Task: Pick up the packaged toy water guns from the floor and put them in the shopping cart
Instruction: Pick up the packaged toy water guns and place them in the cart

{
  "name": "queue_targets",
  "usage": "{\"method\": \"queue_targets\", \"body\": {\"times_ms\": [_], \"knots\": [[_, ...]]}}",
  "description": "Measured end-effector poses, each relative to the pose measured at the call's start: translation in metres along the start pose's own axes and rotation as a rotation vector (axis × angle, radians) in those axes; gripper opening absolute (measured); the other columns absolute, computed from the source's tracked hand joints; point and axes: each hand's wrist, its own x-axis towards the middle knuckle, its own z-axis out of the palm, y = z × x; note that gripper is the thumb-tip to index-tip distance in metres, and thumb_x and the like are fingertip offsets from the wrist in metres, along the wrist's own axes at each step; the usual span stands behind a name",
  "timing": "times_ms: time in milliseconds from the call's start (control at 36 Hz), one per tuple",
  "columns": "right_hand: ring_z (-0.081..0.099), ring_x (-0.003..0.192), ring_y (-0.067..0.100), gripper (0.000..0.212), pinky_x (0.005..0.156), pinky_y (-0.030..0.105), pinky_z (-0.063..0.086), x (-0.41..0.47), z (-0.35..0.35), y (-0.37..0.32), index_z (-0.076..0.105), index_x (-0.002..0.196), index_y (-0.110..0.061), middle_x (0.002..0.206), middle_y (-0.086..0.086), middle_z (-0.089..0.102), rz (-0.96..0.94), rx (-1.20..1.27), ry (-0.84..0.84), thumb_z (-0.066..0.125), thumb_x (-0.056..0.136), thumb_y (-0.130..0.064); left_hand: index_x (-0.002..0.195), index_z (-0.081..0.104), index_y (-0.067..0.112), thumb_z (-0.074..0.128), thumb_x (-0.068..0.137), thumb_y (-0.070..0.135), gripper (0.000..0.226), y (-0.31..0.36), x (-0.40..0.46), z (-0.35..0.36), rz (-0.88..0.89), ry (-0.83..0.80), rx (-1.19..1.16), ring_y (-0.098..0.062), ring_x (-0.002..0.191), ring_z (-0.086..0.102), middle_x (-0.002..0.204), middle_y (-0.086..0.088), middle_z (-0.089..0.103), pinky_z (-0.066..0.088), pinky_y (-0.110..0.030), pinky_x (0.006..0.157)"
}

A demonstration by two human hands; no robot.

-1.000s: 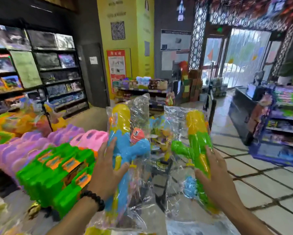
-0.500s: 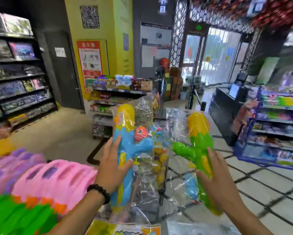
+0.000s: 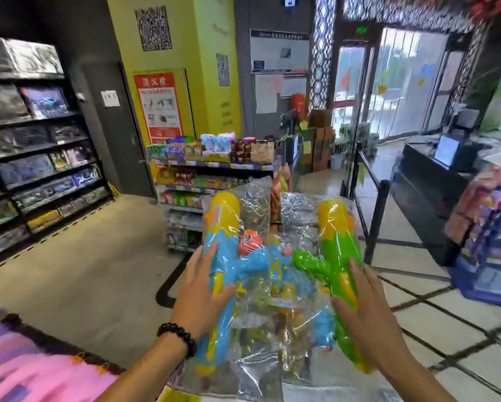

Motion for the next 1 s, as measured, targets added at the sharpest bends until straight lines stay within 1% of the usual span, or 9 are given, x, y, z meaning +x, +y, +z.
{"method": "queue_targets", "body": {"times_ms": [83, 139, 194, 278, 389, 611, 722, 833, 1000], "knots": [[0.028, 0.151, 0.02, 0.087, 0.1, 0.048, 0.049, 0.053, 0.02, 0.009, -0.001, 0.159, -0.049, 0.167, -0.019, 0.001, -0.015, -0.002, -0.024, 0.06, 0.098, -0.044, 0.156, 0.016, 0.05, 0.073, 0.087, 0.04, 0.09, -0.003, 0.042, 0.023, -0.008, 0.003, 0.0, 0.002, 0.144, 0.015, 0.165, 0.019, 0.005, 0.024, -0.028, 0.114], [0.022, 0.153, 0.017, 0.086, 0.098, 0.048, 0.048, 0.084, 0.033, 0.014, -0.001, 0.16, -0.048, 0.168, -0.017, -0.002, -0.006, -0.023, -0.053, 0.059, 0.099, -0.045, 0.156, 0.018, 0.048, 0.073, 0.087, 0.04, 0.089, -0.009, 0.067, 0.038, -0.022, -0.005, 0.023, -0.003, 0.149, 0.015, 0.166, 0.016, 0.006, 0.025, -0.034, 0.12], [0.015, 0.155, 0.014, 0.086, 0.102, 0.05, 0.046, 0.11, 0.046, 0.019, -0.002, 0.16, -0.048, 0.168, -0.018, -0.002, 0.002, -0.013, -0.076, 0.059, 0.099, -0.045, 0.157, 0.018, 0.047, 0.072, 0.086, 0.042, 0.089, -0.02, 0.089, 0.049, -0.041, -0.026, 0.042, -0.011, 0.152, 0.015, 0.166, 0.016, 0.006, 0.025, -0.04, 0.123], [0.013, 0.155, 0.013, 0.086, 0.107, 0.049, 0.042, 0.15, 0.068, 0.029, 0.0, 0.16, -0.047, 0.168, -0.018, -0.001, 0.002, 0.014, -0.092, 0.06, 0.099, -0.046, 0.157, 0.013, 0.048, 0.072, 0.088, 0.044, 0.09, -0.038, 0.126, 0.064, -0.033, -0.078, 0.097, -0.013, 0.153, 0.015, 0.166, 0.019, 0.002, 0.027, -0.042, 0.123], [0.015, 0.155, 0.014, 0.086, 0.11, 0.048, 0.039, 0.2, 0.099, 0.049, 0.004, 0.161, -0.045, 0.169, -0.016, 0.0, 0.027, 0.018, -0.102, 0.063, 0.098, -0.044, 0.157, 0.015, 0.048, 0.073, 0.088, 0.045, 0.09, -0.067, 0.181, 0.086, -0.064, -0.113, 0.146, -0.018, 0.151, 0.023, 0.167, 0.013, 0.004, 0.03, -0.04, 0.12], [0.02, 0.154, 0.016, 0.087, 0.117, 0.042, 0.032, 0.283, 0.164, 0.086, 0.013, 0.162, -0.039, 0.169, -0.007, 0.013, 0.213, 0.003, -0.139, 0.068, 0.095, -0.038, 0.158, 0.013, 0.044, 0.071, 0.09, 0.043, 0.09, -0.135, 0.288, 0.159, -0.109, -0.243, 0.128, -0.02, 0.152, 0.015, 0.169, 0.0, 0.008, 0.022, -0.038, 0.119], [0.034, 0.147, 0.021, 0.09, 0.109, 0.049, 0.044, 0.318, 0.203, 0.11, 0.004, 0.16, -0.048, 0.167, -0.01, 0.013, 0.256, -0.035, -0.159, 0.066, 0.095, -0.045, 0.157, 0.008, 0.05, 0.068, 0.091, 0.044, 0.089, -0.18, 0.329, 0.206, -0.157, -0.319, 0.089, -0.025, 0.15, 0.025, 0.168, 0.009, 0.001, 0.032, -0.039, 0.117], [0.032, 0.148, 0.02, 0.089, 0.105, 0.046, 0.045, 0.343, 0.241, 0.129, 0.004, 0.161, -0.044, 0.168, -0.01, 0.009, 0.318, -0.062, -0.187, 0.065, 0.097, -0.041, 0.158, 0.01, 0.046, 0.067, 0.092, 0.042, 0.087, -0.212, 0.355, 0.244, -0.197, -0.392, 0.116, -0.026, 0.15, 0.025, 0.168, 0.012, -0.001, 0.03, -0.042, 0.119], [0.037, 0.144, 0.019, 0.089, 0.108, 0.047, 0.044, 0.365, 0.294, 0.161, 0.008, 0.162, -0.042, 0.167, -0.009, 0.012, 0.354, -0.037, -0.242, 0.066, 0.095, -0.041, 0.157, 0.008, 0.05, 0.067, 0.088, 0.04, 0.092, -0.257, 0.374, 0.288, -0.215, -0.442, 0.125, -0.018, 0.156, 0.005, 0.165, 0.022, -0.006, 0.027, -0.046, 0.121]]}}
